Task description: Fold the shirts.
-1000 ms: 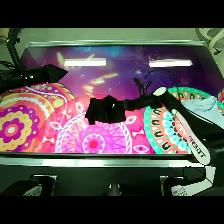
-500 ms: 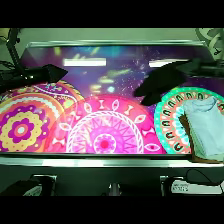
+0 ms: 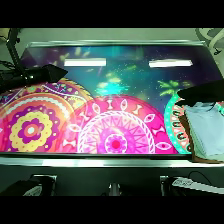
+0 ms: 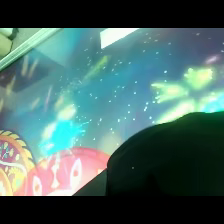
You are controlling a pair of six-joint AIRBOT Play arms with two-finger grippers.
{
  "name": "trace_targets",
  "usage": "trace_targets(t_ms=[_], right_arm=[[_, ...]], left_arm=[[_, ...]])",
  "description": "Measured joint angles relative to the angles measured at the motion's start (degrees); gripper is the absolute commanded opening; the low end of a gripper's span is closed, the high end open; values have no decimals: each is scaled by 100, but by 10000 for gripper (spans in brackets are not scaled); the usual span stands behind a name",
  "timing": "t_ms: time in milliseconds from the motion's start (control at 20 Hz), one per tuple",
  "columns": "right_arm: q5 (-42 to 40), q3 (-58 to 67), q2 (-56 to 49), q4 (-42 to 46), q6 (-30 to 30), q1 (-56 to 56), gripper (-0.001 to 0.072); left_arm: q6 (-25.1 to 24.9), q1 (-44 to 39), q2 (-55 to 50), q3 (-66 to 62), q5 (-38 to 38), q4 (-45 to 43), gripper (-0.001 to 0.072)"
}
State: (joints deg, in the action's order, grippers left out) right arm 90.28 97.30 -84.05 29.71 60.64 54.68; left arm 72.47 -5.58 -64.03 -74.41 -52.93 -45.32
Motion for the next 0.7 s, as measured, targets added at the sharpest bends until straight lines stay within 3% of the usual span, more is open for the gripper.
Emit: trace_targets(t_ms=[150,550,600,700], right_arm=[[527,7,269,522,195,223,19],[1405,-468,813,4424,573,363,22],[1414,-713,868,4666,603,365,83],[1401,-1311,994,5036,673,372,525]], left_arm=[[-2,0,0,0,0,0,23],[-2,0,0,0,37,4,23],[-2,0,0,0,39,4,23],[-2,0,0,0,42,4,23]])
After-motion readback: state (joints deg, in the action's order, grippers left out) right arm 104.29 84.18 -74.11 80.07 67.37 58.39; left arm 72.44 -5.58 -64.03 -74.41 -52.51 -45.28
